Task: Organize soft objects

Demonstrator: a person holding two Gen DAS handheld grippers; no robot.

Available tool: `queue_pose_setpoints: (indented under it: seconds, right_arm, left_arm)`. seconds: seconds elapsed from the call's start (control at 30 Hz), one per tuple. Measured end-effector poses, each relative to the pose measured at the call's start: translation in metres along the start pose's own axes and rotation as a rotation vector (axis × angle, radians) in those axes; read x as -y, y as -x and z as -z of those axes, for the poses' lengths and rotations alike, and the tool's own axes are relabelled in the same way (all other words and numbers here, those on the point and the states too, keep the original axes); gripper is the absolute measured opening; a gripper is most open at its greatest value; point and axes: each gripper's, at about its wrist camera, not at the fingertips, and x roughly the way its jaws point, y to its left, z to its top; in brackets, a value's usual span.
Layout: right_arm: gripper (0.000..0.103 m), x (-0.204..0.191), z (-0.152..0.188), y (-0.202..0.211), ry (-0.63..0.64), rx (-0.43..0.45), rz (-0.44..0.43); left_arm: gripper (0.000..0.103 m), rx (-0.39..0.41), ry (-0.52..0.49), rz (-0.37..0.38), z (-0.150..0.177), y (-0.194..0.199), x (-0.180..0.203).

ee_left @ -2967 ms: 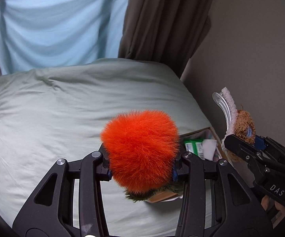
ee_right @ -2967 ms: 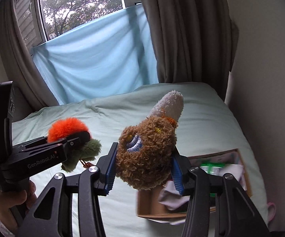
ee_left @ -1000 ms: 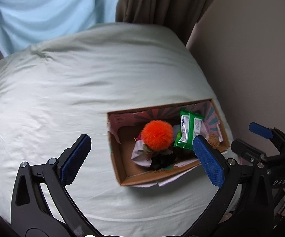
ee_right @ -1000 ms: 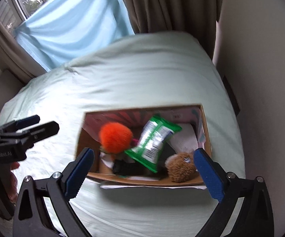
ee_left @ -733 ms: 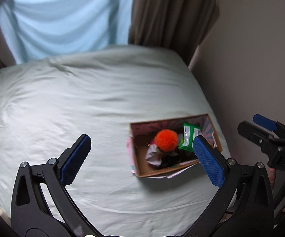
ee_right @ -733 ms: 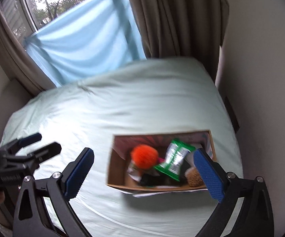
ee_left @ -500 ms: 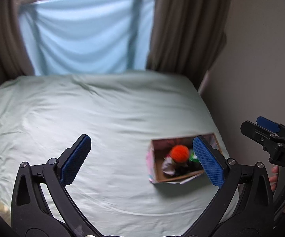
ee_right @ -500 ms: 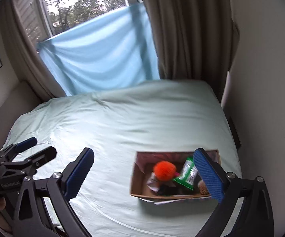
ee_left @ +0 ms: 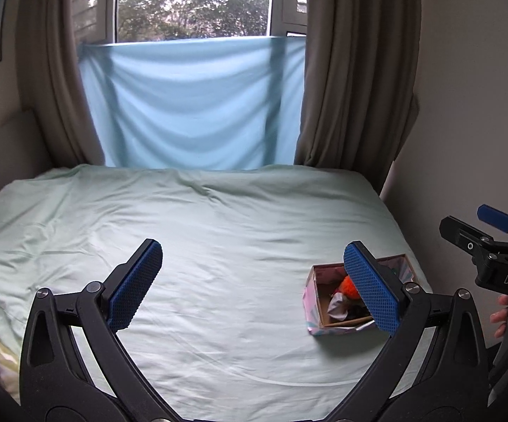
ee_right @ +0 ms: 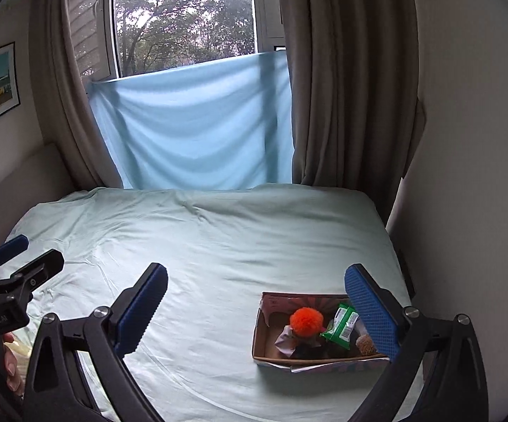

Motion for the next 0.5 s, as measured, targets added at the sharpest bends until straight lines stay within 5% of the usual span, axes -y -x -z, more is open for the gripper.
queue_pose_setpoints:
  seconds: [0.5]
  right_arm:
    - [0.100, 0.002, 0.004, 0.015, -0.026, 0.026, 0.044]
  left_arm:
    - [0.103, 0.023, -0.011, 0.032, 0.007, 0.011, -0.002]
